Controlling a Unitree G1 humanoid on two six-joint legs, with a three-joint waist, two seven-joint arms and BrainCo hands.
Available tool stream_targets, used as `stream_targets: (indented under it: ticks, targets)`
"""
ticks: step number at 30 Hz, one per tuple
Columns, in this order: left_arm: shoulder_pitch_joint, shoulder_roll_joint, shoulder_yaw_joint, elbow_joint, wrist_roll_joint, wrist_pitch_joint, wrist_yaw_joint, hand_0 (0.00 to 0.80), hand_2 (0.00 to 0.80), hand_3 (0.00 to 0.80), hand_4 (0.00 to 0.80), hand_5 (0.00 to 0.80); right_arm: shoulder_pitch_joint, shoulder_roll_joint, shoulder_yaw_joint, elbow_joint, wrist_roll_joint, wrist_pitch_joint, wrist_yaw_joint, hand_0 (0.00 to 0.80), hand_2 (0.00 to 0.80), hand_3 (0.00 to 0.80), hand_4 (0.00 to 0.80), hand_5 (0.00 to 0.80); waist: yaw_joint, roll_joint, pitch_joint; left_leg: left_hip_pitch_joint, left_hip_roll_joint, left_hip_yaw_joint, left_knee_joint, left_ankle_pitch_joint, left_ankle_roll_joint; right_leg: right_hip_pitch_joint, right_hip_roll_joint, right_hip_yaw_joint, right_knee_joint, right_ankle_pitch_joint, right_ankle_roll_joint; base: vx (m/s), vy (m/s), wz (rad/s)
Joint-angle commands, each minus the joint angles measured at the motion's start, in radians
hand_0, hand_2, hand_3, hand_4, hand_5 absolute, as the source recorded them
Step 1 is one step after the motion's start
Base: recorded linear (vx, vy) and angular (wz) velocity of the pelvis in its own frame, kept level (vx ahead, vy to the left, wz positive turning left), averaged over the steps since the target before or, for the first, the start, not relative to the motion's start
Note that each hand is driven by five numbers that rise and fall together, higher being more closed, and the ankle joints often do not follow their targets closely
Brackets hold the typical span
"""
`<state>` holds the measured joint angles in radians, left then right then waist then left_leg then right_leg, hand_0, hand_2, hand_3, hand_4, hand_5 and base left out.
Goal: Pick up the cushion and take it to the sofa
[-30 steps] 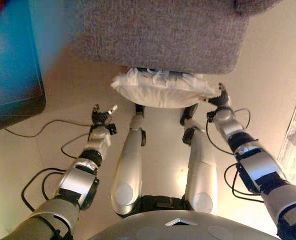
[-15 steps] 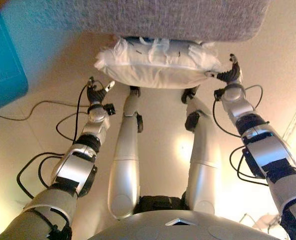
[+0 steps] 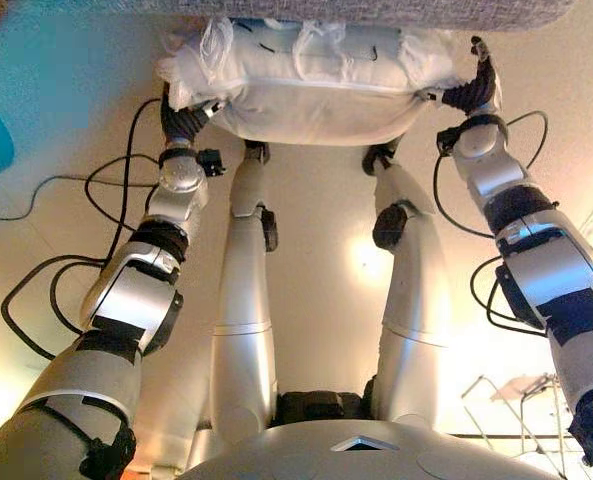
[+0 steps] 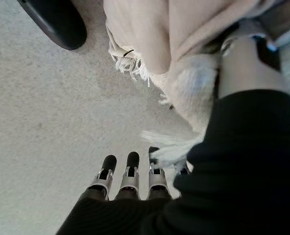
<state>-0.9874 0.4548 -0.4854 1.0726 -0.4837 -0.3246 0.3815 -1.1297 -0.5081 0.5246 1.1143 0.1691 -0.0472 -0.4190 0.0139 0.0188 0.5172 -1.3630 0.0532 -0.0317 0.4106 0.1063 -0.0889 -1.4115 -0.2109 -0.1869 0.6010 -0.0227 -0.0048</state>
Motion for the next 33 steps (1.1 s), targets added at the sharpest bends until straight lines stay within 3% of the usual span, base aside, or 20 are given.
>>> stream_targets:
  ticks: [1,6,17,21,22,23,24,25,28,33]
  targets:
    - [-0.055,0.065,0.000,0.037,0.042,-0.055,-0.046,0.000,0.000,0.000,0.000,0.000,-0.023,-0.050,0.079,0.027,-0.013,-0.030,0.034,0.000,0.000,0.000,0.000,0.000,0.004,0.019,0.003,-0.056,0.008,0.024,0.122,-0.139,0.012,-0.007,0.003,0.102,-0.018,-0.019,0.101,0.020,0.072,0.04]
    - [-0.126,0.124,-0.035,0.014,0.000,-0.056,-0.147,0.000,0.000,0.000,0.000,0.000,-0.073,-0.088,0.119,0.005,-0.031,-0.052,0.087,0.000,0.000,0.000,0.000,0.000,-0.005,0.038,0.003,-0.081,0.013,0.045,0.121,-0.143,0.003,-0.041,0.000,0.117,-0.020,-0.020,0.109,0.028,0.071,0.03]
    - [-0.134,0.152,-0.061,-0.008,-0.017,-0.069,-0.244,0.000,0.000,0.000,0.000,0.000,-0.079,-0.130,0.135,-0.012,-0.040,-0.065,0.135,0.000,0.000,0.000,0.000,0.000,-0.010,0.044,0.003,-0.128,0.023,0.060,0.150,-0.155,0.008,-0.088,-0.009,0.125,0.011,-0.023,0.113,0.013,0.012,0.01]
    - [-0.134,0.154,-0.073,-0.033,-0.066,-0.087,-0.365,0.000,0.000,0.000,0.000,0.000,-0.082,-0.143,0.115,-0.014,0.016,-0.104,0.169,0.000,0.000,0.000,0.000,0.000,-0.012,0.043,0.003,-0.143,0.021,0.057,0.160,-0.159,0.009,-0.102,-0.007,0.127,0.022,-0.021,0.118,0.000,0.000,0.00]
    - [-0.136,0.153,-0.079,-0.042,-0.090,-0.079,-0.408,0.138,0.138,0.138,0.138,0.138,-0.086,-0.144,0.114,-0.017,0.014,-0.121,0.200,0.000,0.000,0.000,0.000,0.000,-0.013,0.044,0.003,-0.146,0.021,0.057,0.158,-0.159,0.009,-0.106,-0.007,0.128,0.020,-0.019,0.119,0.000,0.000,0.00]
    - [-0.139,0.152,-0.087,-0.055,-0.106,-0.083,-0.451,0.461,0.461,0.461,0.461,0.461,-0.091,-0.145,0.118,-0.026,0.014,-0.140,0.242,0.125,0.125,0.125,0.125,0.125,-0.014,0.045,0.003,-0.148,0.020,0.058,0.157,-0.158,0.009,-0.110,-0.005,0.130,0.020,-0.016,0.121,0.000,0.000,0.00]
    - [-0.141,0.150,-0.095,-0.066,-0.110,-0.086,-0.481,0.800,0.800,0.800,0.800,0.800,-0.094,-0.147,0.126,-0.036,0.022,-0.157,0.271,0.502,0.502,0.502,0.502,0.502,-0.014,0.047,0.003,-0.153,0.019,0.059,0.159,-0.160,0.009,-0.117,-0.007,0.132,0.022,-0.016,0.122,0.000,0.000,0.00]
    - [-0.145,0.152,-0.104,-0.074,-0.125,-0.087,-0.503,0.800,0.800,0.800,0.800,0.800,-0.095,-0.148,0.130,-0.049,0.025,-0.169,0.301,0.800,0.800,0.800,0.800,0.800,-0.015,0.049,0.003,-0.157,0.020,0.061,0.160,-0.160,0.008,-0.121,-0.007,0.134,0.022,-0.015,0.123,0.000,0.000,0.00]
    - [-0.158,0.150,-0.136,-0.111,-0.166,-0.086,-0.544,0.800,0.800,0.800,0.800,0.800,-0.110,-0.155,0.165,-0.108,0.036,-0.196,0.388,0.800,0.800,0.800,0.800,0.800,-0.021,0.052,0.003,-0.174,0.022,0.068,0.174,-0.168,0.006,-0.140,-0.009,0.142,0.032,-0.018,0.125,0.000,0.000,0.00]
    - [-0.152,0.154,-0.157,-0.166,-0.210,-0.076,-0.577,0.800,0.800,0.800,0.800,0.800,-0.113,-0.166,0.207,-0.193,0.040,-0.161,0.400,0.800,0.800,0.800,0.800,0.800,-0.025,0.061,0.003,-0.189,0.026,0.076,0.185,-0.168,0.003,-0.152,-0.012,0.151,0.036,-0.019,0.124,0.000,0.000,0.00]
